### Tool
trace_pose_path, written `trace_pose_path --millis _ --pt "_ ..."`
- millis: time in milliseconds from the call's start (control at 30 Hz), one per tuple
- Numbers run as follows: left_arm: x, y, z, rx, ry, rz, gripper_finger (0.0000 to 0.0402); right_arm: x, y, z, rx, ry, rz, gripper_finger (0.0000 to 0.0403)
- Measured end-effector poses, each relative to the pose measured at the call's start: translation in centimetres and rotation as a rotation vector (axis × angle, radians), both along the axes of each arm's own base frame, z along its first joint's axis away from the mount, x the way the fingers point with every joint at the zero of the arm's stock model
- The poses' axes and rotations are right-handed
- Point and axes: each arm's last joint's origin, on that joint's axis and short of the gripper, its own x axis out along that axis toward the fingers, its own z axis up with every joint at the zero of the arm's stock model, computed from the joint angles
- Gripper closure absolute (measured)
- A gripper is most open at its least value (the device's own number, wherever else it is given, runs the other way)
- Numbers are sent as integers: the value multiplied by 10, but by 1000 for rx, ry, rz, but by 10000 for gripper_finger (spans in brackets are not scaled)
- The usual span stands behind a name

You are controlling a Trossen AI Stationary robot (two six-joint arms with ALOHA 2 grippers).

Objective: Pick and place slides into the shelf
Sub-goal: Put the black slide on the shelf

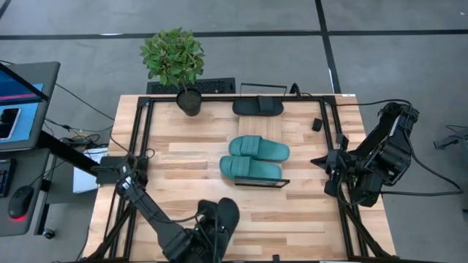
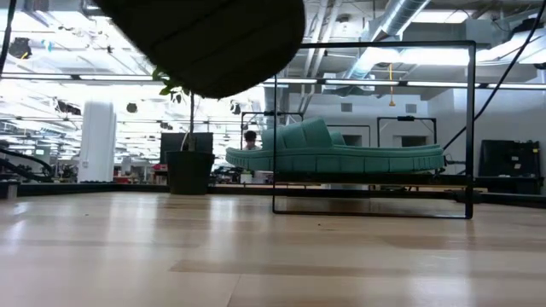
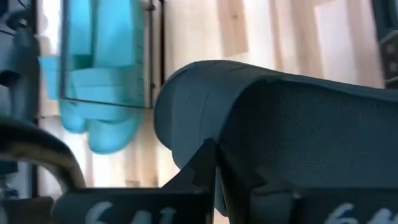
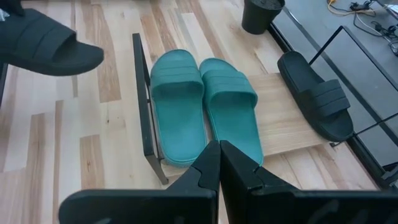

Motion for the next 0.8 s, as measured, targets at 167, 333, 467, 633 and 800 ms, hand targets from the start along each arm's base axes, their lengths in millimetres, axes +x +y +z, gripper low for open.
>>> trace_pose_path --millis 167,333,467,633,800 --pt "5 16 14 49 -31 -19 401 0 0 0 0 0 0 403" --pt "4 34 36 89 -82 -30 401 0 0 0 -1 0 0 403" --pt "0 47 54 113 -121 -34 401 0 0 0 -1 1 0 403" --pt "-4 64 73 162 -167 -38 401 0 0 0 -4 2 4 403" --pt "-1 86 86 235 -160 -56 401 0 0 0 -11 5 7 403"
